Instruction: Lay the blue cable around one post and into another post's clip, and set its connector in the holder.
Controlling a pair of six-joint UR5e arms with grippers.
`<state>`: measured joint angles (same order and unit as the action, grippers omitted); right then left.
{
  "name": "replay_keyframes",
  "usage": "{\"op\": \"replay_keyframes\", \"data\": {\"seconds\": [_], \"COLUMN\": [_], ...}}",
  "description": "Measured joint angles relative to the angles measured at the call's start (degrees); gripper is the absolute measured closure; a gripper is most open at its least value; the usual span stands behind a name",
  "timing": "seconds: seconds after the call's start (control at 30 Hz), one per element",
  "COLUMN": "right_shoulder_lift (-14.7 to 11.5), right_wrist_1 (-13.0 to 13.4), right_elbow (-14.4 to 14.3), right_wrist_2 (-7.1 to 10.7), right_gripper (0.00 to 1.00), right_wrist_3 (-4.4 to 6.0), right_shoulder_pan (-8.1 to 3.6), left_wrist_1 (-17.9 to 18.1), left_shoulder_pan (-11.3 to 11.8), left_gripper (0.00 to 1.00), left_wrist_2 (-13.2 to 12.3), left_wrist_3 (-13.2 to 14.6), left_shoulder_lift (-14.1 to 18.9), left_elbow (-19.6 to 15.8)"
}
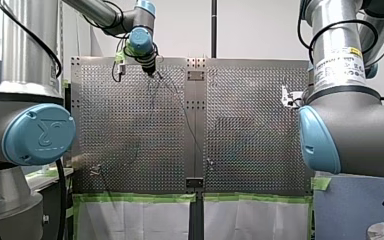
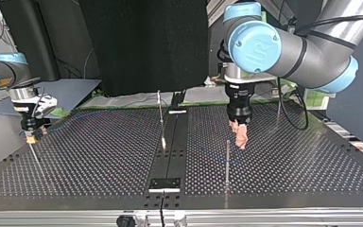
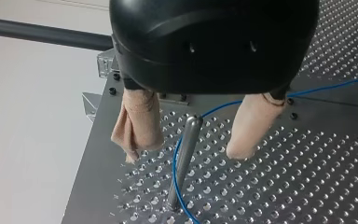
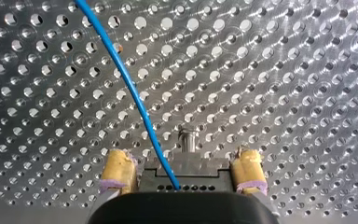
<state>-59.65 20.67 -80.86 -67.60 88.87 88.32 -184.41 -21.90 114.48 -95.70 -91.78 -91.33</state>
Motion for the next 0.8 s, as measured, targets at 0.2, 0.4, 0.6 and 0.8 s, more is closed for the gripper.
{"op": "replay_keyframes", "data": {"seconds": [0.2,0.4,0.6,0.8], "right_shoulder_lift": [0.00,0.00,0.00,0.02], "right_wrist_1": [0.00,-0.01,0.07,0.15], "right_elbow": [0.00,0.01,-0.01,0.01], "right_wrist_2": [0.00,0.00,0.00,0.00], "right_gripper": [0.00,0.00,0.00,0.00], "right_wrist_3": [-0.03,-0.04,-0.04,-0.01], "right_shoulder_pan": [0.01,0.06,0.07,0.06], "left_wrist_1": [0.00,0.00,0.00,0.19], "left_shoulder_pan": [0.00,0.06,0.16,0.09], "left_gripper": [0.00,0.00,0.00,0.00], "left_wrist_2": [0.06,0.08,0.08,0.08], "left_wrist_3": [-0.02,-0.01,-0.01,-0.56], "left_shoulder_lift": [0.00,0.00,0.00,0.01], "left_elbow": [0.01,0.01,0.02,-0.02]}}
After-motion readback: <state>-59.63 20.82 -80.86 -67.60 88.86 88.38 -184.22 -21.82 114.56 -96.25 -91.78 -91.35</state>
